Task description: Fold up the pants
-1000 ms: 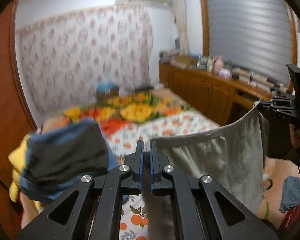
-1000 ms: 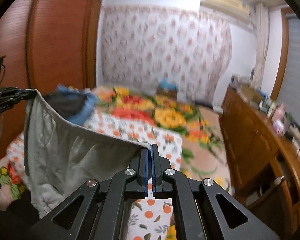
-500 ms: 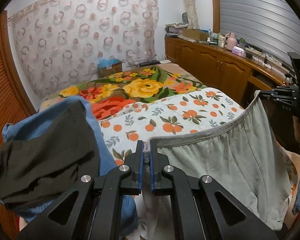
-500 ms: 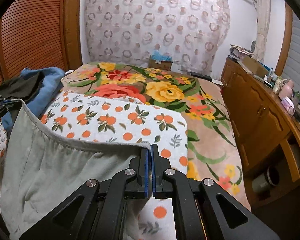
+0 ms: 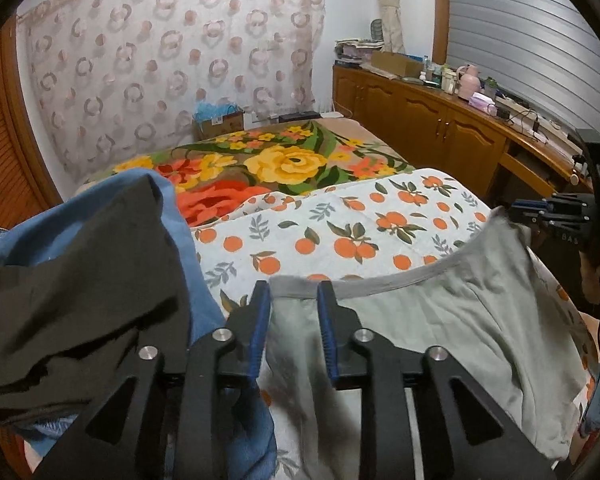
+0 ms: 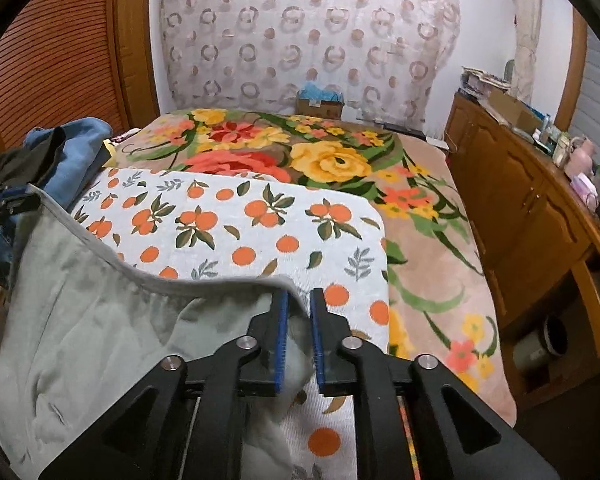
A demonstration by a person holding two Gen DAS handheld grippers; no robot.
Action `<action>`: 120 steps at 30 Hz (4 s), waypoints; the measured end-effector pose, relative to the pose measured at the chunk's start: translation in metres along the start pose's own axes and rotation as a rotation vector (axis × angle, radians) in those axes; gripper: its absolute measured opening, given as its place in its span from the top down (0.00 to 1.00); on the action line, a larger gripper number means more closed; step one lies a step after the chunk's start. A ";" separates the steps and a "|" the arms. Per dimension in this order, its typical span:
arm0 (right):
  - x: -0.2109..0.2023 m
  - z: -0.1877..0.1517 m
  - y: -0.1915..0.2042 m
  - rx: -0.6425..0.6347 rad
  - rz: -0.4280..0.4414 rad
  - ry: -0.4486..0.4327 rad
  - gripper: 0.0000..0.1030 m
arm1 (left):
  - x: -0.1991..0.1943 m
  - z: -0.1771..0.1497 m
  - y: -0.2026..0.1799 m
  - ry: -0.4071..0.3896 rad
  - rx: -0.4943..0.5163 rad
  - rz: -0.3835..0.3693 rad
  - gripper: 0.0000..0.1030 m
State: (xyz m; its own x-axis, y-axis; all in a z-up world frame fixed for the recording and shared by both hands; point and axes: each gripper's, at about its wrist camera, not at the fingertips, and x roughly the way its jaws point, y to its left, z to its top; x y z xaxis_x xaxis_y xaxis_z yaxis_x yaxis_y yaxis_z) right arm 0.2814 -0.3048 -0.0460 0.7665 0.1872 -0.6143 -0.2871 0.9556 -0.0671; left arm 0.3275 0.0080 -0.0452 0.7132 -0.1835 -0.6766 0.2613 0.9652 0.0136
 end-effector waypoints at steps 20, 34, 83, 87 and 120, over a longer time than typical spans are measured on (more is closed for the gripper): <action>-0.112 -0.118 0.014 0.109 0.098 -0.036 0.65 | -0.061 -0.089 -0.030 -0.016 -0.021 -0.071 0.54; -0.137 -0.155 0.019 0.052 0.049 0.008 0.65 | -0.060 -0.138 -0.039 0.063 -0.055 -0.057 0.54; -0.172 -0.191 -0.015 0.175 -0.046 -0.027 0.97 | -0.058 -0.143 -0.040 0.057 -0.042 -0.051 0.54; -0.176 -0.193 -0.013 0.169 -0.045 -0.013 0.95 | -0.059 -0.143 -0.039 0.057 -0.045 -0.052 0.54; -0.017 -0.023 -0.062 0.324 0.208 0.161 0.64 | -0.058 -0.146 -0.042 0.059 -0.028 -0.045 0.54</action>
State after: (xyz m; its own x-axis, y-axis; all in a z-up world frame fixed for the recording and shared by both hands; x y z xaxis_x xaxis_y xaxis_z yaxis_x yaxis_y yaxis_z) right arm 0.2727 -0.3730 -0.0498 0.6043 0.3699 -0.7057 -0.2106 0.9284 0.3062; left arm 0.1801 0.0057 -0.1142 0.6612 -0.2158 -0.7185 0.2730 0.9613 -0.0375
